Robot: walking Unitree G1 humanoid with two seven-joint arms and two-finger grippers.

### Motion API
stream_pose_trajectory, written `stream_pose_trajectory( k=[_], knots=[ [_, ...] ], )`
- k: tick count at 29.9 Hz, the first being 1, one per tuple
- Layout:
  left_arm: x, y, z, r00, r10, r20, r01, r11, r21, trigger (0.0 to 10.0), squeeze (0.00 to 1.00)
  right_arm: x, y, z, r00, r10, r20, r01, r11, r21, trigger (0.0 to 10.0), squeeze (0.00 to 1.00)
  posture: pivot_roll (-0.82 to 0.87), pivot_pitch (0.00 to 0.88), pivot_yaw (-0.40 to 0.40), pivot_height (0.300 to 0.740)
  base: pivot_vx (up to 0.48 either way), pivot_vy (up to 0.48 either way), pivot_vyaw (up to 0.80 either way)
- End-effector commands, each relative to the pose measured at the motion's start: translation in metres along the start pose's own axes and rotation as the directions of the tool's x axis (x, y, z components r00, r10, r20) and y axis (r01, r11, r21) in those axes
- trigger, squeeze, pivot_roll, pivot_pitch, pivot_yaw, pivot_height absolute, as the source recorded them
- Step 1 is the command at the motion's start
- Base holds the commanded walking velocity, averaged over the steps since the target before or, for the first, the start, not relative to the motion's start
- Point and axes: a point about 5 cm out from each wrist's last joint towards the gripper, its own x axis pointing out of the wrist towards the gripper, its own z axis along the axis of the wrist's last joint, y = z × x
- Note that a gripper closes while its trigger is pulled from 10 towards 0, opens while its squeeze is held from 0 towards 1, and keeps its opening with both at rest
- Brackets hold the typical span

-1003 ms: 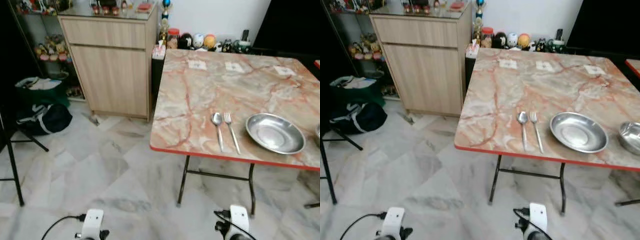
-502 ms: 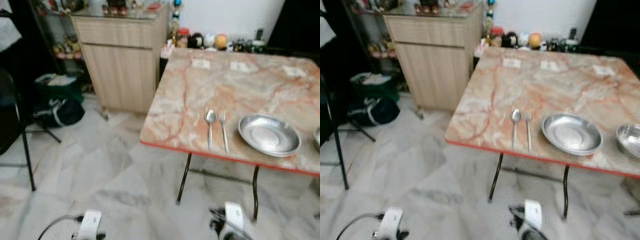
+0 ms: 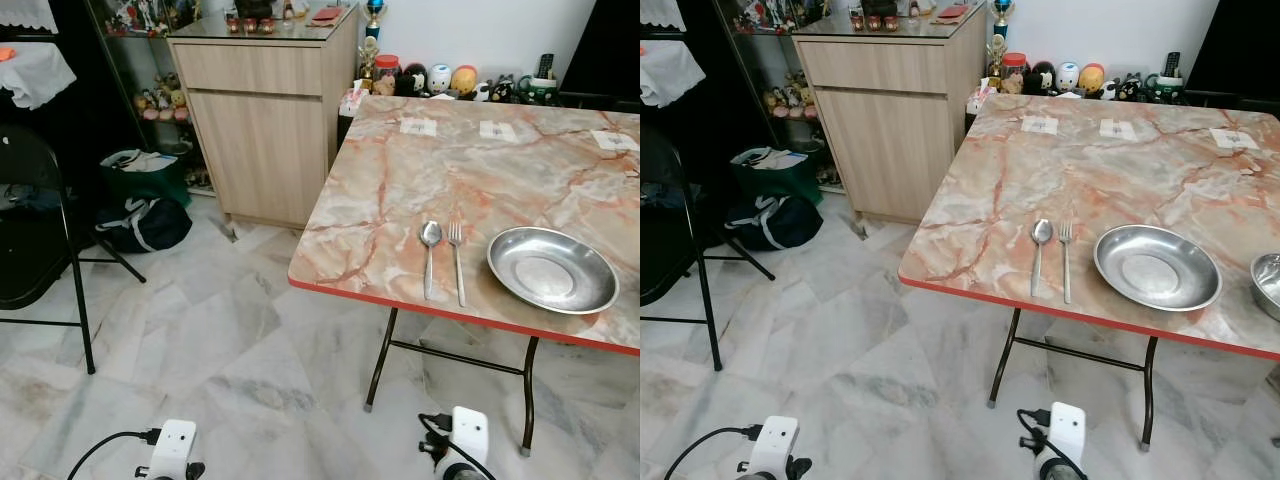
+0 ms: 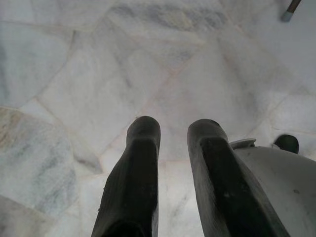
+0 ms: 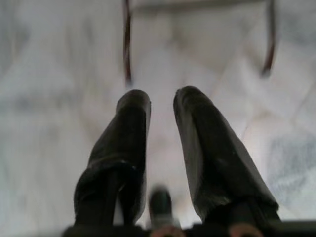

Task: Setting the table

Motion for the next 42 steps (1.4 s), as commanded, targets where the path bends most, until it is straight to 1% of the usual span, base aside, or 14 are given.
stream_pose_trajectory(
  k=[1, 3, 7, 9, 12, 16, 20, 21, 23, 26, 29, 35, 37, 42],
  knots=[
    [-0.001, 0.001, -0.006, 1.000, 0.007, -0.017, -0.007, 1.000, -0.011, 10.0, 0.00, 0.002, 0.011, 0.028, 0.981, 0.041, 0.192, -0.041, 0.999, -0.003, 10.0, 0.00, 0.11, 0.000, -0.043, 0.740, 0.000, 0.000, 0.00],
    [-0.001, 0.000, -0.007, 1.000, 0.010, -0.017, -0.010, 1.000, -0.019, 10.0, 0.00, -0.003, 0.017, 0.044, 0.942, 0.096, 0.323, -0.085, 0.995, -0.048, 10.0, 0.00, 0.11, 0.000, -0.053, 0.740, 0.000, 0.000, 0.00],
    [-0.001, 0.000, -0.006, 1.000, 0.014, -0.011, -0.015, 0.999, -0.030, 10.0, 0.00, -0.010, 0.012, 0.042, 0.928, 0.094, 0.359, -0.065, 0.994, -0.090, 10.0, 0.00, 0.11, 0.000, -0.068, 0.740, 0.000, 0.000, 0.00],
    [-0.002, 0.001, -0.007, 1.000, 0.019, -0.010, -0.019, 0.999, -0.034, 10.0, 0.00, -0.018, 0.005, 0.039, 0.915, 0.055, 0.399, -0.027, 0.997, -0.075, 10.0, 0.00, 0.10, 0.000, -0.074, 0.740, 0.000, 0.000, 0.00],
    [-0.002, 0.003, -0.008, 1.000, 0.030, -0.008, -0.030, 0.998, -0.047, 10.0, 0.00, -0.034, -0.002, 0.043, 0.877, 0.058, 0.476, -0.006, 0.994, -0.111, 10.0, 0.00, 0.09, 0.000, -0.076, 0.740, 0.000, 0.000, 0.00],
    [-0.002, 0.003, -0.007, 0.999, 0.035, -0.004, -0.035, 0.998, -0.053, 10.0, 0.00, -0.040, -0.006, 0.050, 0.855, 0.042, 0.517, 0.006, 0.996, -0.090, 10.0, 0.00, 0.08, 0.000, -0.083, 0.740, 0.000, 0.000, 0.00],
    [-0.002, 0.004, -0.003, 0.999, 0.044, 0.018, -0.042, 0.997, -0.072, 10.0, 0.00, -0.040, -0.005, 0.072, 0.812, 0.022, 0.583, 0.016, 0.998, -0.060, 10.0, 0.00, 0.08, 0.000, -0.088, 0.740, 0.000, 0.000, 0.00],
    [-0.002, 0.004, -0.003, 0.999, 0.044, 0.018, -0.042, 0.997, -0.072, 10.0, 0.00, -0.040, -0.005, 0.072, 0.812, 0.022, 0.583, 0.016, 0.998, -0.060, 10.0, 0.00, 0.08, 0.000, -0.088, 0.740, 0.000, 0.000, 0.00],
    [0.000, 0.002, 0.002, 0.999, 0.041, 0.034, -0.039, 0.996, -0.075, 10.0, 0.00, -0.040, 0.001, 0.102, 0.755, 0.021, 0.655, 0.011, 0.999, -0.044, 10.0, 0.00, 0.09, 0.000, -0.086, 0.740, 0.000, 0.000, 0.00],
    [0.000, 0.002, 0.004, 0.998, 0.038, 0.042, -0.035, 0.997, -0.071, 10.0, 0.00, -0.042, 0.002, 0.115, 0.728, 0.012, 0.685, 0.009, 1.000, -0.027, 10.0, 0.00, 0.09, 0.000, -0.073, 0.740, 0.000, 0.000, 0.00],
    [0.000, 0.002, 0.005, 0.998, 0.033, 0.050, -0.030, 0.997, -0.070, 10.0, 0.00, -0.044, 0.002, 0.119, 0.723, 0.007, 0.691, 0.009, 1.000, -0.020, 10.0, 0.00, 0.09, 0.000, -0.067, 0.740, 0.000, 0.000, 0.00],
    [0.000, 0.005, 0.006, 0.998, 0.032, 0.050, -0.030, 0.999, -0.045, 10.0, 0.00, -0.048, 0.004, 0.114, 0.738, -0.004, 0.675, 0.012, 1.000, -0.007, 10.0, 0.00, 0.09, 0.011, -0.064, 0.740, 0.000, 0.000, 0.00],
    [-0.001, 0.004, 0.005, 0.998, 0.032, 0.045, -0.031, 0.999, -0.026, 10.0, 0.00, -0.050, 0.004, 0.116, 0.740, -0.009, 0.673, 0.013, 1.000, 0.000, 10.0, 0.00, 0.09, 0.017, -0.062, 0.740, 0.000, -0.396, 0.00],
    [-0.001, 0.003, 0.003, 0.999, 0.033, 0.038, -0.032, 0.999, -0.024, 10.0, 0.00, -0.052, 0.006, 0.120, 0.736, -0.011, 0.677, 0.012, 1.000, 0.004, 10.0, 0.00, 0.09, 0.017, -0.062, 0.740, 0.000, -0.480, 0.00]
  ],
)
